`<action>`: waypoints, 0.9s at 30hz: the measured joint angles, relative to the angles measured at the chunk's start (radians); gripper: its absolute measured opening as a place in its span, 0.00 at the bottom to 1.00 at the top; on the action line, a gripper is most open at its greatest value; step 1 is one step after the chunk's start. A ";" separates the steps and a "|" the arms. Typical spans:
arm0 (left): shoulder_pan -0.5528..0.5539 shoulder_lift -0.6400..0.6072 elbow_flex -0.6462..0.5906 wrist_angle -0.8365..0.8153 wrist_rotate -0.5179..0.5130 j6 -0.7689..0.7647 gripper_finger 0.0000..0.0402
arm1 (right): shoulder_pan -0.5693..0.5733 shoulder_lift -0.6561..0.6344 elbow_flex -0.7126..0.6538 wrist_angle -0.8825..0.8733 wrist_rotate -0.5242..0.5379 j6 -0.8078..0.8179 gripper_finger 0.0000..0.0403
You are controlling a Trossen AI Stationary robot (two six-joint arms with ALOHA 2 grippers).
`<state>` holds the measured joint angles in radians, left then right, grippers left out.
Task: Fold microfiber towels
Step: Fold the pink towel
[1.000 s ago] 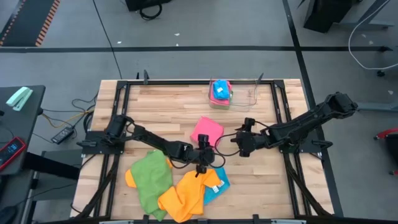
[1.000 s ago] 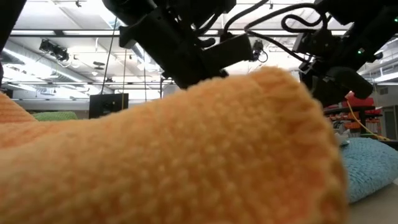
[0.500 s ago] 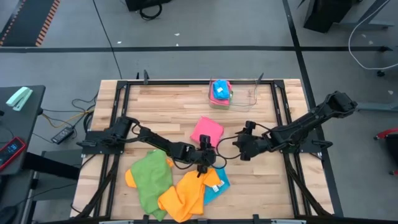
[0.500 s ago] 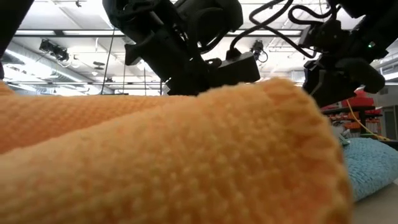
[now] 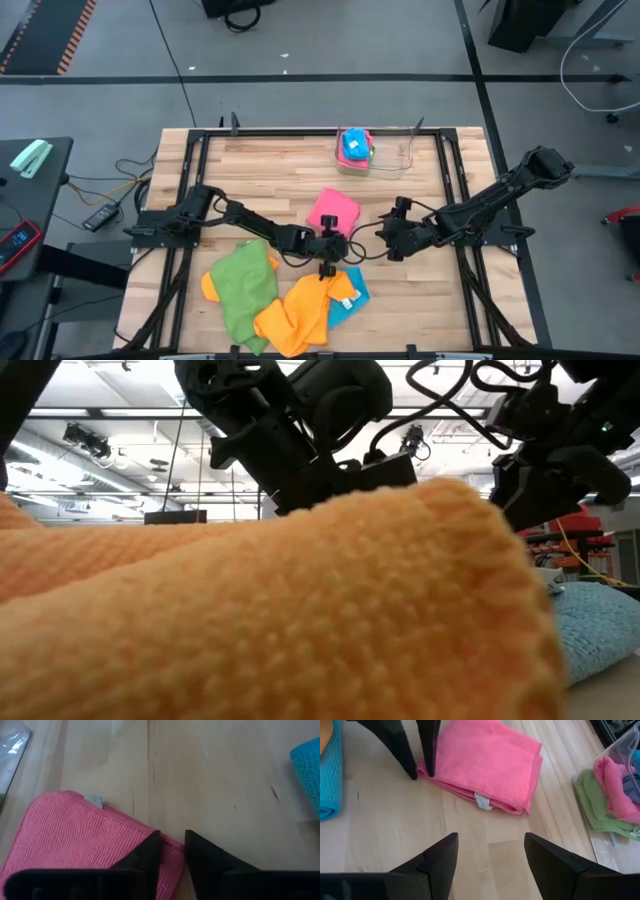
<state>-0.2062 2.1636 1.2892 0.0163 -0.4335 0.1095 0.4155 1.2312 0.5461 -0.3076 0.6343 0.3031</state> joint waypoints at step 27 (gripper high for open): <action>-0.033 -0.152 -0.003 -0.474 0.362 -0.053 0.07 | -0.083 0.452 0.015 0.823 -0.149 -0.643 0.59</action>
<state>-0.2390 2.0117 1.2865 -0.4573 -0.0719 0.0566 0.3324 1.6830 0.5608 0.5158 0.4854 -0.3399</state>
